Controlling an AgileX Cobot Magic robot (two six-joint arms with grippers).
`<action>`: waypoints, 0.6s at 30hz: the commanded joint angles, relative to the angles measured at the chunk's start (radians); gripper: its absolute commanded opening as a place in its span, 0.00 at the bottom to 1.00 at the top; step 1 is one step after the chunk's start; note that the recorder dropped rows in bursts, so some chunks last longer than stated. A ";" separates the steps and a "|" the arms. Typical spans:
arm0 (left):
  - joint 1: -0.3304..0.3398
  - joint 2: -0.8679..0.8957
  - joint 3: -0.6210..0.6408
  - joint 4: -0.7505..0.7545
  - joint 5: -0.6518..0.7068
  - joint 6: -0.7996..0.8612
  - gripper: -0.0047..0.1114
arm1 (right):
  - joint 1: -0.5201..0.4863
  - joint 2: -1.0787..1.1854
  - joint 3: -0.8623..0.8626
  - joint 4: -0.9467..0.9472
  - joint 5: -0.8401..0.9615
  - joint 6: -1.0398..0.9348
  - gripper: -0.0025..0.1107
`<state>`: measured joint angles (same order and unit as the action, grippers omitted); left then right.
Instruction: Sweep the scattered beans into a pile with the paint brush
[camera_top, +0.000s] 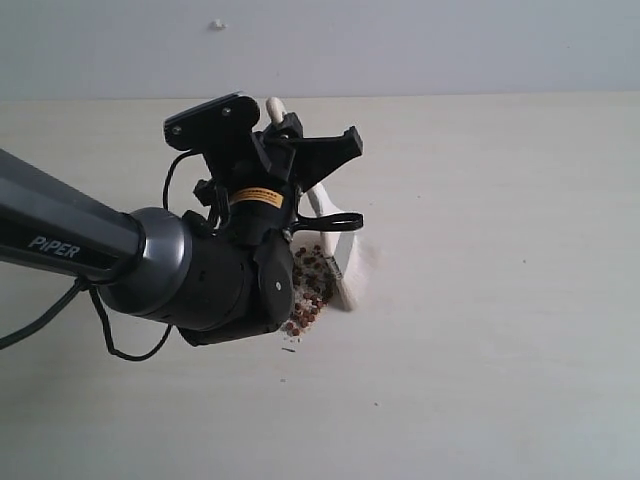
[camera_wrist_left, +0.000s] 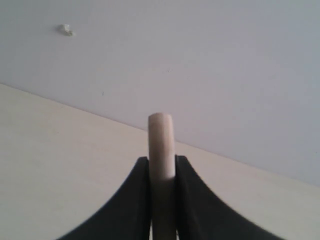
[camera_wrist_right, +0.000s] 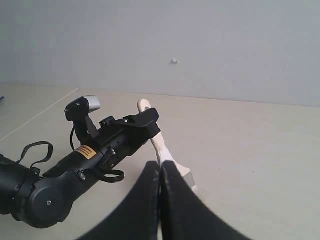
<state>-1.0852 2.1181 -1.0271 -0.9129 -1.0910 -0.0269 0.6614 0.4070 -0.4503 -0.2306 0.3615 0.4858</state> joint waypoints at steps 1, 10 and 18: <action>0.006 0.005 0.001 -0.026 -0.010 0.027 0.04 | 0.002 -0.004 0.004 -0.001 -0.001 -0.001 0.02; 0.006 -0.026 0.001 -0.026 -0.012 0.027 0.04 | 0.002 -0.004 0.004 -0.001 -0.001 -0.001 0.02; -0.022 -0.106 0.001 -0.007 -0.002 0.054 0.04 | 0.002 -0.004 0.004 -0.001 -0.001 -0.001 0.02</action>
<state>-1.0924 2.0471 -1.0271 -0.9339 -1.0870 0.0072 0.6614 0.4070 -0.4503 -0.2306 0.3615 0.4858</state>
